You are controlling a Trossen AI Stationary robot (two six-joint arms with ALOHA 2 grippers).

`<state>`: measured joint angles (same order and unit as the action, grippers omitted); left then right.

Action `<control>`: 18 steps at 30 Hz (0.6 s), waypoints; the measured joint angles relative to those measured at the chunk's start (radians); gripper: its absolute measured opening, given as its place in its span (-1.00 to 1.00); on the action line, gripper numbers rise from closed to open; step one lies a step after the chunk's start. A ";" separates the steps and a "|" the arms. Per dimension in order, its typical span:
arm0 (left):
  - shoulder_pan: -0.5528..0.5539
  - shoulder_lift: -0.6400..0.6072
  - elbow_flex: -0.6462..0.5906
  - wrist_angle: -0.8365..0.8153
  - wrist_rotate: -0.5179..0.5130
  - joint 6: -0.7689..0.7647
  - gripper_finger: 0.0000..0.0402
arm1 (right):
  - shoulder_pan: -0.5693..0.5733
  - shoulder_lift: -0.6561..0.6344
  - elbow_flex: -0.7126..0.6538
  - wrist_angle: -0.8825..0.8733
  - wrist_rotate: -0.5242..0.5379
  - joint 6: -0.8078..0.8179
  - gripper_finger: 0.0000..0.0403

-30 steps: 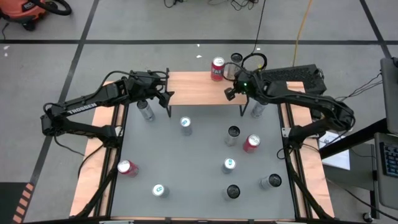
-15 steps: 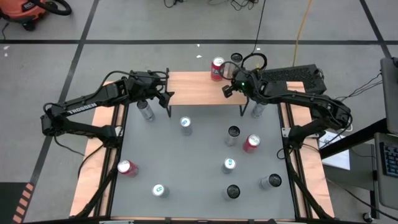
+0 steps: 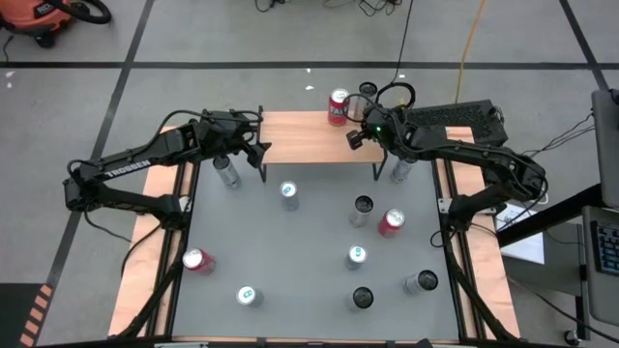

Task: Place canned beverage on shelf
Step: Adjust the yellow soda can on the shelf

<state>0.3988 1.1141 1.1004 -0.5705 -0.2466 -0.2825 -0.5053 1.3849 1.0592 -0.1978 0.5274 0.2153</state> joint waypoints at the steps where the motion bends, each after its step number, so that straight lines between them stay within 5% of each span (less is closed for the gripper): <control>1: 0.000 0.000 0.000 0.000 0.000 0.000 0.95 | 0.000 0.000 0.000 0.000 0.000 0.000 -1.00; 18: 0.000 0.000 0.000 0.000 0.000 0.000 0.95 | 0.000 0.013 0.001 0.031 -0.001 0.007 -1.00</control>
<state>0.3988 1.1141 1.1004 -0.5705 -0.2462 -0.2821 -0.5053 1.3976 1.0599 -0.1670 0.5266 0.2226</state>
